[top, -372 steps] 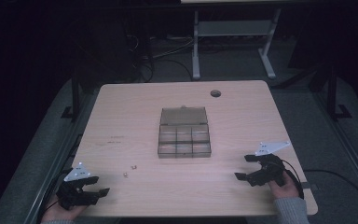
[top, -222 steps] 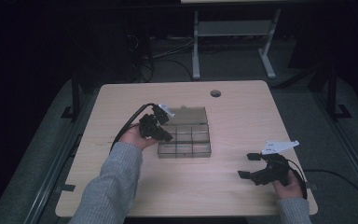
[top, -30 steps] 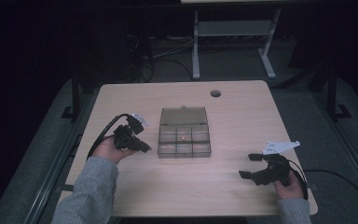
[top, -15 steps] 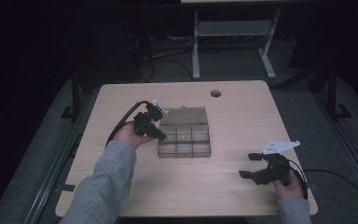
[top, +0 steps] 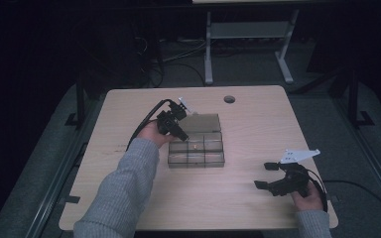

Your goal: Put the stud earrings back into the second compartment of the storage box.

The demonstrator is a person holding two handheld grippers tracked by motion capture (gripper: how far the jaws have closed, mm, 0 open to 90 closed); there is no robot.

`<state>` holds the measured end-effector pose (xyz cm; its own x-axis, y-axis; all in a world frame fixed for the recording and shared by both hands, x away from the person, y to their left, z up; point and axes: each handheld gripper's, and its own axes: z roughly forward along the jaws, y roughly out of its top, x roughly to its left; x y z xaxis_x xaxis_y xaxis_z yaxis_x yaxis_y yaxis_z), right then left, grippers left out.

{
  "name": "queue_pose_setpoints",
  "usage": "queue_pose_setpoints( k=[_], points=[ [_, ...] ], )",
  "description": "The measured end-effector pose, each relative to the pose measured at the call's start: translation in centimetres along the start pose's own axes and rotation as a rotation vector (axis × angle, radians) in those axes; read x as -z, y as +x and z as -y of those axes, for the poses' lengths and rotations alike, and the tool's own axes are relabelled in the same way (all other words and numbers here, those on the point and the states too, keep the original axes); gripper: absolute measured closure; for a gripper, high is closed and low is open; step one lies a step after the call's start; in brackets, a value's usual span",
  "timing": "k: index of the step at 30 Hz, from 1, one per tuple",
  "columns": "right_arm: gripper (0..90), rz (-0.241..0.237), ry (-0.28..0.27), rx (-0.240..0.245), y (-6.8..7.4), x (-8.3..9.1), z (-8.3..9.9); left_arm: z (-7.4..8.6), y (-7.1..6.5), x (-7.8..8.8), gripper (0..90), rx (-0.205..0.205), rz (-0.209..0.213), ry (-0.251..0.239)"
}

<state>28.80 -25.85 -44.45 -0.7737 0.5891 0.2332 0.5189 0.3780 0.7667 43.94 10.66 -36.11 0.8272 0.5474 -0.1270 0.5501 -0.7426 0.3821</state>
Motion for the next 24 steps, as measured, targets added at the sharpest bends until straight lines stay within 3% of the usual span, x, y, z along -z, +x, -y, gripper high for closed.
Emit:
queue_pose_setpoints(
  k=[2, 10, 24],
  points=[
    [14.0, -0.002, 0.001, -0.001, 0.0, 0.0, 0.0, -0.5, 0.1, -0.3, 85.2, -0.014, -0.007, 0.018],
    [14.0, -0.004, -0.003, 0.001, -0.1, 0.0, 0.0, -1.7, 0.7, -2.0, 85.2, -0.004, -0.014, 0.017],
    [14.0, -0.006, -0.011, 0.000, -0.1, 0.1, 0.0, -2.4, 1.6, -6.2, 85.1, 0.014, -0.021, 0.083]
  ],
)
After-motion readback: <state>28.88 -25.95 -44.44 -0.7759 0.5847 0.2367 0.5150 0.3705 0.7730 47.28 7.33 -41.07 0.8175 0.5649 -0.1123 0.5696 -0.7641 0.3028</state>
